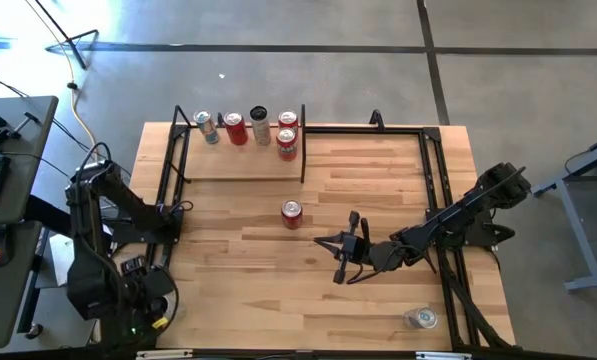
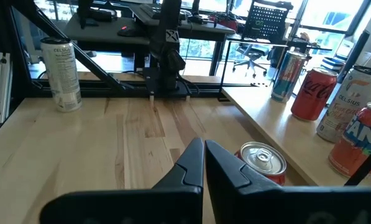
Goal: Place canned beverage on shelf
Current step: Put the white yellow soda can aligned with the other white soda yellow can on the shelf
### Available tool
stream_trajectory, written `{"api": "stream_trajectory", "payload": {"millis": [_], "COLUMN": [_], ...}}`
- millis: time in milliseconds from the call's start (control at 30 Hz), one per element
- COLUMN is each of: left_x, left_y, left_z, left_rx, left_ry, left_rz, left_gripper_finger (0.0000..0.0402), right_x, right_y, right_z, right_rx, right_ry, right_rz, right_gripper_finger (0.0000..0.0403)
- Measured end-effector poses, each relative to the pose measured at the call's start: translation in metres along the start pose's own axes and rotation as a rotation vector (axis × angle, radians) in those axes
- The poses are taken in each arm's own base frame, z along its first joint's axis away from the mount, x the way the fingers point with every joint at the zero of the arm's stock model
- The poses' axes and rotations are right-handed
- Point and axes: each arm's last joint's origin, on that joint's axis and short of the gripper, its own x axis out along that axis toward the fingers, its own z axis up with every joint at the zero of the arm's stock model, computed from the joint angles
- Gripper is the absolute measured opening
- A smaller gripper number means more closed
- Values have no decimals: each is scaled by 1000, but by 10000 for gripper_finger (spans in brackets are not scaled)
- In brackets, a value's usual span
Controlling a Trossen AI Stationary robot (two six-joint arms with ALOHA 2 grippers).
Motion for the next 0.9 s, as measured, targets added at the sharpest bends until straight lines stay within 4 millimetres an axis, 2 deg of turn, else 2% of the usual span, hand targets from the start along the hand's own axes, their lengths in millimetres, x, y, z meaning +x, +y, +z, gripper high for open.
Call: {"api": "stream_trajectory", "payload": {"millis": [400,900], "left_x": [26,30], "left_y": [-19,-21], "left_z": [-5,-6], "left_rx": [5,4], "left_ry": [37,47], "left_rz": [106,126], "left_gripper_finger": [349,349], "right_x": [0,0], "right_y": [0,0], "right_z": [0,0], "right_rx": [4,4], "right_ry": [0,1], "right_rz": [1,3], "right_gripper_finger": [0,0]}}
